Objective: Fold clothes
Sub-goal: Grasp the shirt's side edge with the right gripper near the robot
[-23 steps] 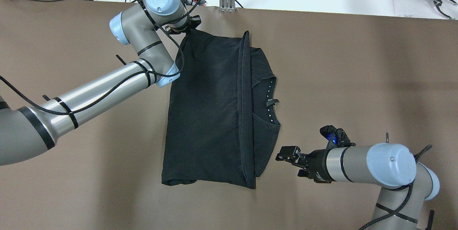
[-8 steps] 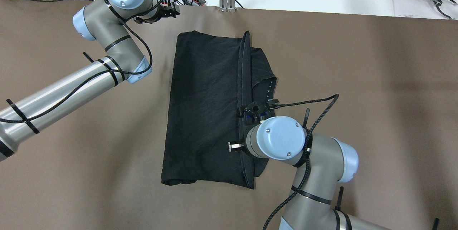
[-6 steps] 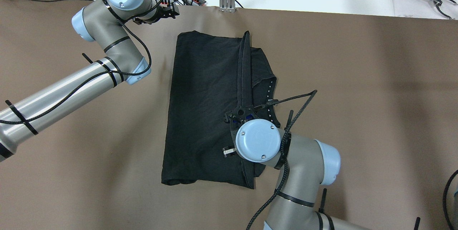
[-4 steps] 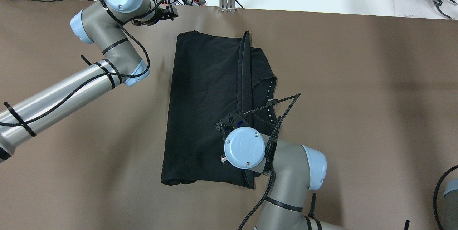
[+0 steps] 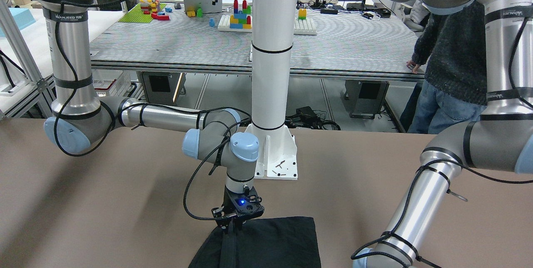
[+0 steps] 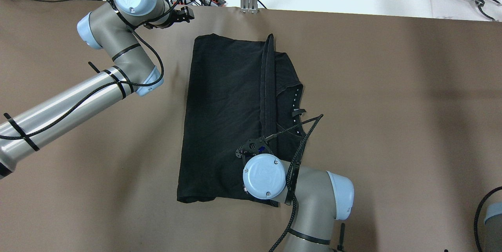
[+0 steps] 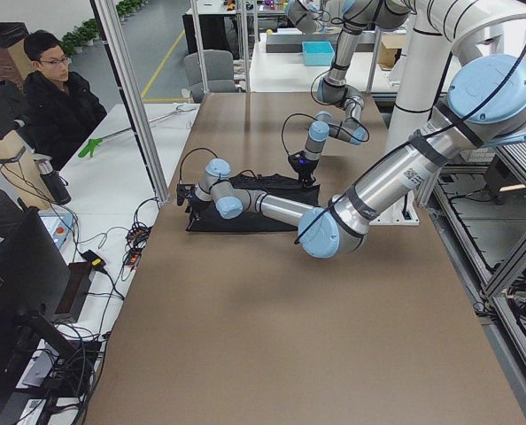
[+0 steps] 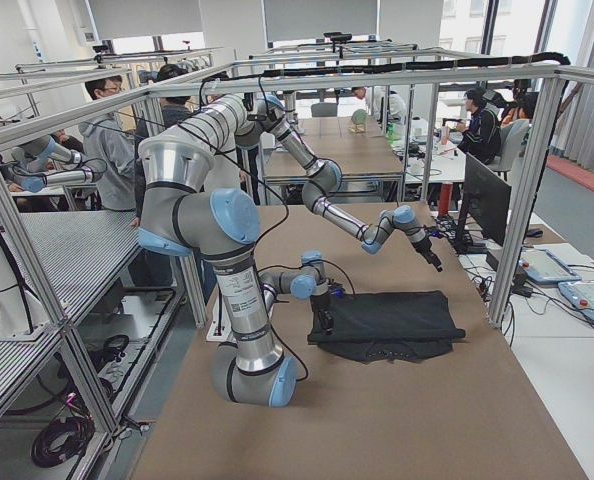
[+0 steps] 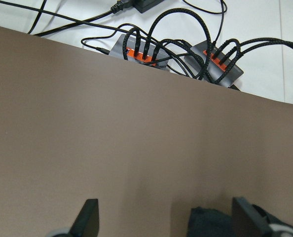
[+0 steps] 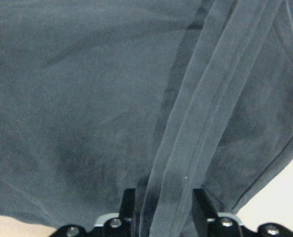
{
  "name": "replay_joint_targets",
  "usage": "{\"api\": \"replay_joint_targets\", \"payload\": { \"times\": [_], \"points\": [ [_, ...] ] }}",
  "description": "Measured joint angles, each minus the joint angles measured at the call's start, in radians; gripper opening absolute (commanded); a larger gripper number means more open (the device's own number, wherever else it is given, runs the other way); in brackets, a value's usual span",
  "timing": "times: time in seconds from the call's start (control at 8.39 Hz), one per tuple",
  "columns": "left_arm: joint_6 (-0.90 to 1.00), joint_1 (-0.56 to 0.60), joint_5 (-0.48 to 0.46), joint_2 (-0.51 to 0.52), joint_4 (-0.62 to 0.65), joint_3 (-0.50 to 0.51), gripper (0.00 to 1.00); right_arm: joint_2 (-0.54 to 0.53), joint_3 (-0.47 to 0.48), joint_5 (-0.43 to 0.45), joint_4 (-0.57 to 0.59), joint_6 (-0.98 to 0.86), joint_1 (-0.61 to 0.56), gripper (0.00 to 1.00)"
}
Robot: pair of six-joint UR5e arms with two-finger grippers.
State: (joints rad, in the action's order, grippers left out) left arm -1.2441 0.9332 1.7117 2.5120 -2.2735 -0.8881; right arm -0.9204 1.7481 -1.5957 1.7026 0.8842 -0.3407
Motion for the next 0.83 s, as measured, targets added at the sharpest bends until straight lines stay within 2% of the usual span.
{"api": "replay_joint_targets", "payload": {
  "times": [0.12, 0.36, 0.48, 0.83],
  "points": [
    [0.000, 0.000, -0.005, -0.001, 0.000, 0.000, 0.95, -0.005, 0.001, 0.000, 0.003, 0.001, 0.008, 0.40],
    [-0.001, -0.002, -0.011, -0.002, 0.000, 0.000, 0.95, -0.011, 0.005, 0.000, 0.004, 0.010, 0.017, 0.06],
    [-0.001, -0.003, -0.011, -0.002, 0.000, 0.000, 0.95, -0.013, 0.007, 0.000, 0.005, 0.013, 0.019, 0.00],
    [-0.004, -0.004, -0.017, -0.002, 0.000, 0.000, 0.95, -0.042, 0.030, -0.003, 0.004, 0.007, 0.017, 0.00]
  ]
}}
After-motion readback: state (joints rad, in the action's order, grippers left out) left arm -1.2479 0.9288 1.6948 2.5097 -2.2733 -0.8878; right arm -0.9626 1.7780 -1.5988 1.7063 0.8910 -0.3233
